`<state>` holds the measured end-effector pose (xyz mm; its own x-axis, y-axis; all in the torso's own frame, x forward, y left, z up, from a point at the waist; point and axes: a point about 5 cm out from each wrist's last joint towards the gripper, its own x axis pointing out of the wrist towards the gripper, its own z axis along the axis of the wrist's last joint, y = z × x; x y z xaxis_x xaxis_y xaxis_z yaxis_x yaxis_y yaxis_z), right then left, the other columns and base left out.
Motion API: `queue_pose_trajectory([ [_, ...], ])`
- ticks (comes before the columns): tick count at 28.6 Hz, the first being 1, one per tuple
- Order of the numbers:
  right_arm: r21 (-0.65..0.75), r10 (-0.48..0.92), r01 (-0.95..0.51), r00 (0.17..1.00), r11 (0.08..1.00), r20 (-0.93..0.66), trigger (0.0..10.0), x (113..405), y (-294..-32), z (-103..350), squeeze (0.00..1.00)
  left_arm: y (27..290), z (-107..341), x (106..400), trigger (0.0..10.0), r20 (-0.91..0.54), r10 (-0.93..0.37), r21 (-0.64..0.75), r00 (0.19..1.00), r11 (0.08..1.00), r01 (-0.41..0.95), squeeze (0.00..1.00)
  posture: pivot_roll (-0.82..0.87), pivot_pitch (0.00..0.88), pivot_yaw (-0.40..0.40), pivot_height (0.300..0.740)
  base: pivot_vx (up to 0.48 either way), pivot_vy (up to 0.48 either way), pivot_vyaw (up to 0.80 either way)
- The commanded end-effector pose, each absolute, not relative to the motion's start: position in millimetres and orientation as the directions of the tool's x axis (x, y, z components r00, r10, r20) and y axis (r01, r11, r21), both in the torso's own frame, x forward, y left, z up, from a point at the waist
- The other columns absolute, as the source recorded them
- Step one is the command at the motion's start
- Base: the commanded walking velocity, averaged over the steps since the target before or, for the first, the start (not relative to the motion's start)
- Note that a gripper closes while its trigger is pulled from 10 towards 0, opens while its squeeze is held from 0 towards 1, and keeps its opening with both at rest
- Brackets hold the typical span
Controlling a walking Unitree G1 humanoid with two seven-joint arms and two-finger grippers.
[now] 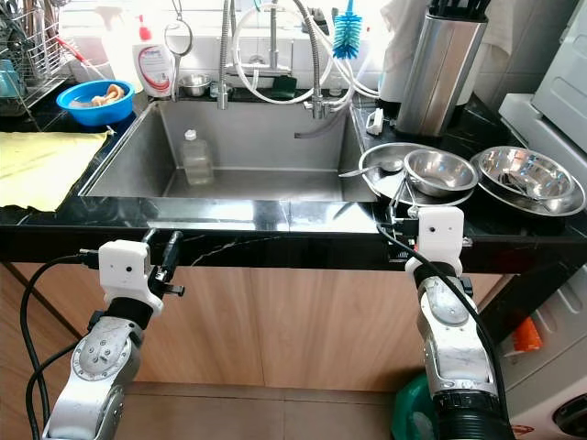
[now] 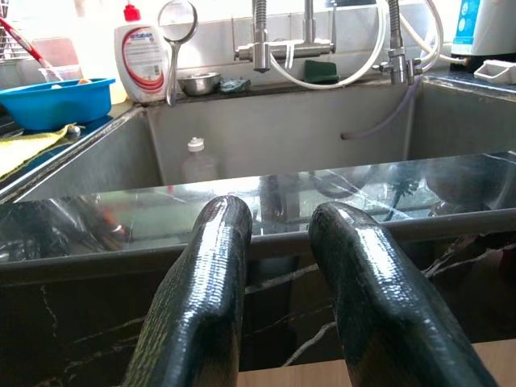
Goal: Kitchen organization
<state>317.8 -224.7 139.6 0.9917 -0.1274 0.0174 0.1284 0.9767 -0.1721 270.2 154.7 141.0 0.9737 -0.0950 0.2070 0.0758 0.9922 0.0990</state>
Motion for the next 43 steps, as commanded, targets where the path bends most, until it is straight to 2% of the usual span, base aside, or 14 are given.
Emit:
queue_pose_trajectory([
  [1,-0.166,-0.129,0.132,0.991,0.977,0.032,0.0,320,-224,144,0.0,154,143,272,10.0,0.206,-0.103,0.121,0.973,0.989,0.08,0.0,-0.08,0.0,0.003,0.74,0.0,0.0,0.0],
  [41,-0.113,-0.111,0.127,0.985,0.986,0.131,0.0,329,-217,164,0.0,158,143,271,10.0,0.203,-0.091,0.134,0.975,0.989,0.064,0.0,-0.07,0.0,-0.003,0.74,0.0,0.0,0.0],
  [42,-0.105,-0.11,0.125,0.984,0.987,0.142,1.3,329,-216,166,0.0,158,143,271,10.0,0.203,-0.091,0.135,0.975,0.989,0.064,0.0,-0.07,0.0,-0.002,0.74,0.0,0.0,0.0],
  [43,-0.107,-0.107,0.123,0.984,0.987,0.145,10.0,330,-216,168,0.0,158,143,271,10.0,0.202,-0.091,0.135,0.975,0.989,0.064,0.0,-0.07,0.0,-0.002,0.74,0.0,0.0,0.0],
])
